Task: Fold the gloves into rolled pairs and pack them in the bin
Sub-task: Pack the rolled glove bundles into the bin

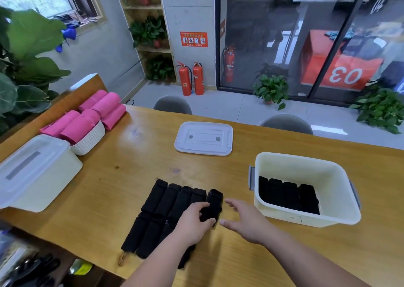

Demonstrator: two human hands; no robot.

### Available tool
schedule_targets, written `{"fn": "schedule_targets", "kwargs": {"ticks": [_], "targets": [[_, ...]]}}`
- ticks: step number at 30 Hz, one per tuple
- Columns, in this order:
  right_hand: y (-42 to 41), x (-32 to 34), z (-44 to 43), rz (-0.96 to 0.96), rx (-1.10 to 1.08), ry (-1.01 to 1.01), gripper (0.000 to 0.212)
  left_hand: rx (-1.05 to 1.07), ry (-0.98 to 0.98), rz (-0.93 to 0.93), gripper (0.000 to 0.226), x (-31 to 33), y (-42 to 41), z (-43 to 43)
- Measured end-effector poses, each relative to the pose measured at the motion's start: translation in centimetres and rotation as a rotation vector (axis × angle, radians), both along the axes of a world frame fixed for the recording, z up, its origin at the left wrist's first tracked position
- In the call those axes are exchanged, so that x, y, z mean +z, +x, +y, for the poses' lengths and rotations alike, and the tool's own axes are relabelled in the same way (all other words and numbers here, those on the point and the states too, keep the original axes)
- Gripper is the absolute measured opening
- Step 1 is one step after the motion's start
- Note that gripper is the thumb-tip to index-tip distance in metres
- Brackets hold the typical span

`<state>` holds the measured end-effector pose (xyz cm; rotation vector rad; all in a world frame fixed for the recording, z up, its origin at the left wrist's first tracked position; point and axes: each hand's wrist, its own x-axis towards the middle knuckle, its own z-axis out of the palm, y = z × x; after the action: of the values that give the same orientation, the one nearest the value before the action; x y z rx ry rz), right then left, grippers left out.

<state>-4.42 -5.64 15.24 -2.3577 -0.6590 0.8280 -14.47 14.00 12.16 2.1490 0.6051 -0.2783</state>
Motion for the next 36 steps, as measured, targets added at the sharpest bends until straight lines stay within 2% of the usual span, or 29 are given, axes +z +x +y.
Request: {"fn": "schedule_targets", "kwargs": {"ticks": [5,12,17,23,27,29,36], "targets": [[0.0,-1.8,-0.4,0.112,0.017,-0.042,0.084,-0.075,0.038,0.033,0.064,-1.1,1.1,-0.6],[0.4,-3.6,-0.4,0.144,-0.015,-0.057,0.077,-0.124,0.014,0.063,0.055,-2.5,1.9,-1.9],[0.8,-4.1,-0.6,0.252,-0.023,-0.028,0.076,-0.010,-0.070,0.073,0.060,-2.6,2.5,-2.0],[0.5,-4.8,-0.8,0.400,-0.071,0.036,0.073,0.138,-0.293,0.106,0.054,-3.0,2.9,-2.1],[0.1,-4.5,-1.0,0.460,-0.138,0.063,0.067,0.208,-0.393,0.098,0.026,-3.4,2.8,-2.3],[-0.1,-4.0,-1.1,0.476,-0.163,0.071,0.063,0.213,-0.437,0.088,0.020,-3.2,2.6,-2.3],[-0.7,-2.4,-1.2,0.477,-0.215,0.146,0.055,0.346,-0.540,0.033,0.037,-1.8,2.1,-2.4]]}}
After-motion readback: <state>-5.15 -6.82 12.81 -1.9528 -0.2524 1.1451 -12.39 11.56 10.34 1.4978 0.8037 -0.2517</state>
